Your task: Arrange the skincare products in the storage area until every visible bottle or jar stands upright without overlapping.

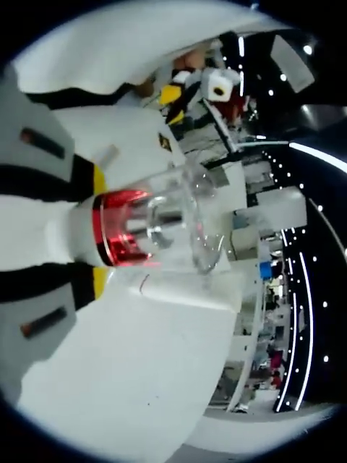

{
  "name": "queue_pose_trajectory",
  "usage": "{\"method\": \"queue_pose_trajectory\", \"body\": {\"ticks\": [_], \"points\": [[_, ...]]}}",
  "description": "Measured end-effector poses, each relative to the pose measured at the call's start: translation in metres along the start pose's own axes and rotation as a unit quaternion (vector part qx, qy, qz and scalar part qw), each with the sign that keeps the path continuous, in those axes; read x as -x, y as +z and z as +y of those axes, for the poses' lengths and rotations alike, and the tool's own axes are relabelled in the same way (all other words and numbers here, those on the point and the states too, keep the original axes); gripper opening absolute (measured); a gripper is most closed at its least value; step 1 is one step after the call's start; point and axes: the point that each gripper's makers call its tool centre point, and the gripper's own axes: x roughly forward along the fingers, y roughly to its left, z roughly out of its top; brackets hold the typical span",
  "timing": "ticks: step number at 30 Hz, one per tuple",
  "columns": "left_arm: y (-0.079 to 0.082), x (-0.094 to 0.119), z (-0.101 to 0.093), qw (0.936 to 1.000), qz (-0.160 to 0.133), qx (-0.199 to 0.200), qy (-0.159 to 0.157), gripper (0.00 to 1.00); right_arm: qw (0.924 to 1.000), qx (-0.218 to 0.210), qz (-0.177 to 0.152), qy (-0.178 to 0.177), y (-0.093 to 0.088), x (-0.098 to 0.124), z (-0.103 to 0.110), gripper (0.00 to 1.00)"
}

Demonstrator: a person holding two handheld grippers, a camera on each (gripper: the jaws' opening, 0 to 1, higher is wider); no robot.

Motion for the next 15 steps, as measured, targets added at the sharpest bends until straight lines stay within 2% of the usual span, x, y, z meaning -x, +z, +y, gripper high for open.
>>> {"method": "queue_pose_trajectory", "body": {"ticks": [8, 12, 15], "points": [[0.002, -0.004, 0.0, 1.0, 0.003, -0.004, 0.004, 0.32, 0.9997, 0.022, 0.007, -0.007, 0.009, -0.001, -0.028, 0.29], [-0.001, -0.007, 0.0, 0.9999, 0.013, -0.004, 0.007, 0.31, 0.9995, 0.031, 0.009, -0.007, 0.019, -0.001, -0.034, 0.29], [-0.005, -0.007, 0.002, 0.9996, 0.021, -0.007, 0.015, 0.3, 0.9992, 0.038, 0.007, -0.007, 0.025, -0.002, -0.047, 0.29]]}}
